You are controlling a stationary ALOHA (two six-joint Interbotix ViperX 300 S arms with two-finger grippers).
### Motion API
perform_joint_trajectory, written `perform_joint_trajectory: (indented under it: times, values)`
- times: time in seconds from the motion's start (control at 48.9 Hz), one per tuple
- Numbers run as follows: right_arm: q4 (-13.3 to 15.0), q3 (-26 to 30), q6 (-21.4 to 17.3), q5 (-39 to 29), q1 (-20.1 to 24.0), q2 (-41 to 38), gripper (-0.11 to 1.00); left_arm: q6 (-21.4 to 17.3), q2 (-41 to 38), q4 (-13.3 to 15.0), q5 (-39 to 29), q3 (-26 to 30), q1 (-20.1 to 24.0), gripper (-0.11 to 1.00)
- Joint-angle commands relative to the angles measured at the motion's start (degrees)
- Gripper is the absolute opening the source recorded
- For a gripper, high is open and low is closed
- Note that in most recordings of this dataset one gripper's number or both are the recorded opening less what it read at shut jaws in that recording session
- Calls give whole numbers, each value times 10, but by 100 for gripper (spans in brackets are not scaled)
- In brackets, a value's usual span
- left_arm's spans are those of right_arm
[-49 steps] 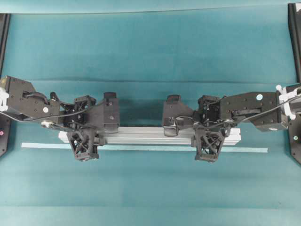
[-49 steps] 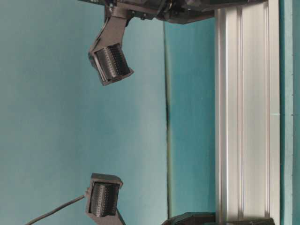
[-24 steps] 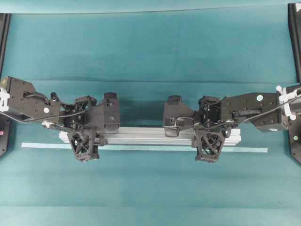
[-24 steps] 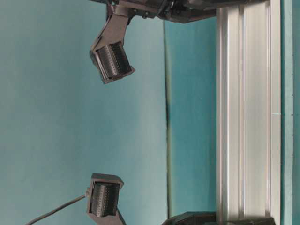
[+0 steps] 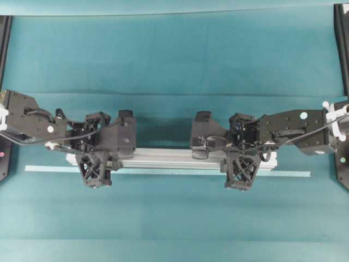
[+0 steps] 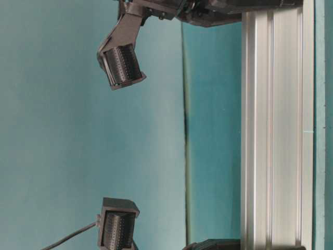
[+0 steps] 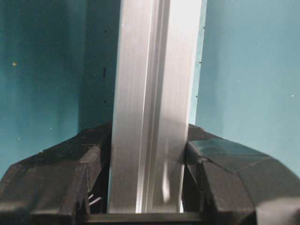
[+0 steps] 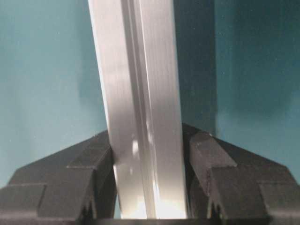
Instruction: Lift the metal rail with both hands.
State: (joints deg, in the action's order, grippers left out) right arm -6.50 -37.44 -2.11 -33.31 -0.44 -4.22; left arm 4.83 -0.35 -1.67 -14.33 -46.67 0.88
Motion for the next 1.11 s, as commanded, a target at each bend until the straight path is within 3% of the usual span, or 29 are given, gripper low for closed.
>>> perform_joint_trajectory:
  times: [0.0,0.246,0.43,0.491,0.614,0.696,1.085]
  values:
    - [-8,0,-10,-10,10,-4,39,1,-2,0,8,5,2,36]
    - [-6,-4,-12,-11,4,-4,41,16,-3,1,8,11,-8,36]
    - [-4,-4,-13,-9,4,-4,86,28,-4,1,10,11,-10,37]
    - [-2,-5,-12,-5,5,-4,92,33,-2,0,10,10,-10,51]
    - [10,-6,-12,-3,5,-3,93,37,-1,1,11,9,-11,86]
    - [12,-5,-12,-3,4,-1,93,35,-1,0,10,11,-11,99]
    - [17,-3,-12,1,-1,58,93,25,96,1,-64,33,-3,99]
